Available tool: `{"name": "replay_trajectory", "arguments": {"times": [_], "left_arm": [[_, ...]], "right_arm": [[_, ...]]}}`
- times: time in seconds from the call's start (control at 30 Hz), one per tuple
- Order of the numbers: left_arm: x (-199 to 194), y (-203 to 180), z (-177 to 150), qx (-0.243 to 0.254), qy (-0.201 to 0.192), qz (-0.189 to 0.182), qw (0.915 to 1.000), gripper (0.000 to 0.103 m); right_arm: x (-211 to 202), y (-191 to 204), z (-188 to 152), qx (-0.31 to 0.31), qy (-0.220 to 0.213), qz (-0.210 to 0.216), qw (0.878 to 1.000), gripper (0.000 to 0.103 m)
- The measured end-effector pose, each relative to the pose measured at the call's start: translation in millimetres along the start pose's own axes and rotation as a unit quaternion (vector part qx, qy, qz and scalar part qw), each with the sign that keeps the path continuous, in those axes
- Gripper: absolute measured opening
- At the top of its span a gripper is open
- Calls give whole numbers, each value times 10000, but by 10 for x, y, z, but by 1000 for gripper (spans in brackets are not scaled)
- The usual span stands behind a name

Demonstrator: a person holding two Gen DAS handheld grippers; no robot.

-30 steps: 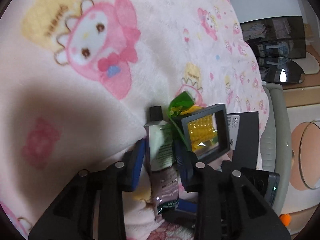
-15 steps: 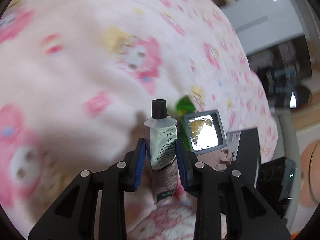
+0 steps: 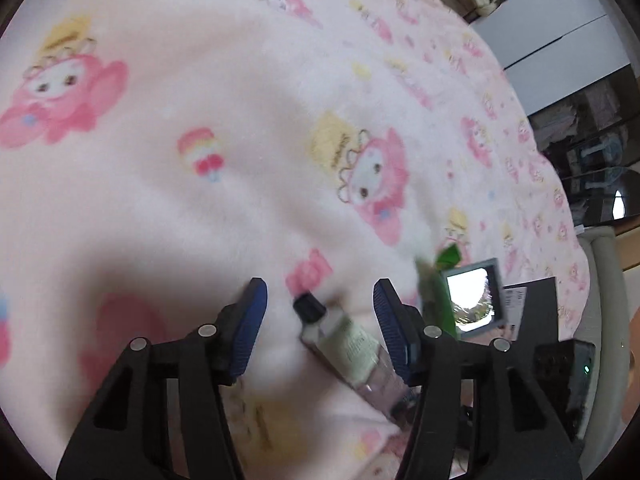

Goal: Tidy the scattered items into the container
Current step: 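Lift the tube with the left gripper and carry it toward the black box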

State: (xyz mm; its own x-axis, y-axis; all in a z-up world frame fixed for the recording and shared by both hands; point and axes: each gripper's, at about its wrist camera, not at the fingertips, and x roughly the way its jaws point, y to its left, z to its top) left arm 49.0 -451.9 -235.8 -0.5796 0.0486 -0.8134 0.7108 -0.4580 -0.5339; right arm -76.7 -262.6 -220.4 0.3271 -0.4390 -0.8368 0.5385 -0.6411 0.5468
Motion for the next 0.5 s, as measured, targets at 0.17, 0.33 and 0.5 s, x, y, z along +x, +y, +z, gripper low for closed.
{"name": "replay_trajectory", "arguments": {"times": [0.17,0.33,0.5], "left_arm": [[116,-50,-20,164,235,120,9995,30],[-29,-109,-233,305,392,130,9987,29],[-78,-50,-305,209,460,-72,9987,32]], "right_arm": [[47,44,72,26,-93,82,9999,40],[-157,114,111,-43,-759,-142,9970,40],[-115,103,138,-155,-720,-358,9966,41]]}}
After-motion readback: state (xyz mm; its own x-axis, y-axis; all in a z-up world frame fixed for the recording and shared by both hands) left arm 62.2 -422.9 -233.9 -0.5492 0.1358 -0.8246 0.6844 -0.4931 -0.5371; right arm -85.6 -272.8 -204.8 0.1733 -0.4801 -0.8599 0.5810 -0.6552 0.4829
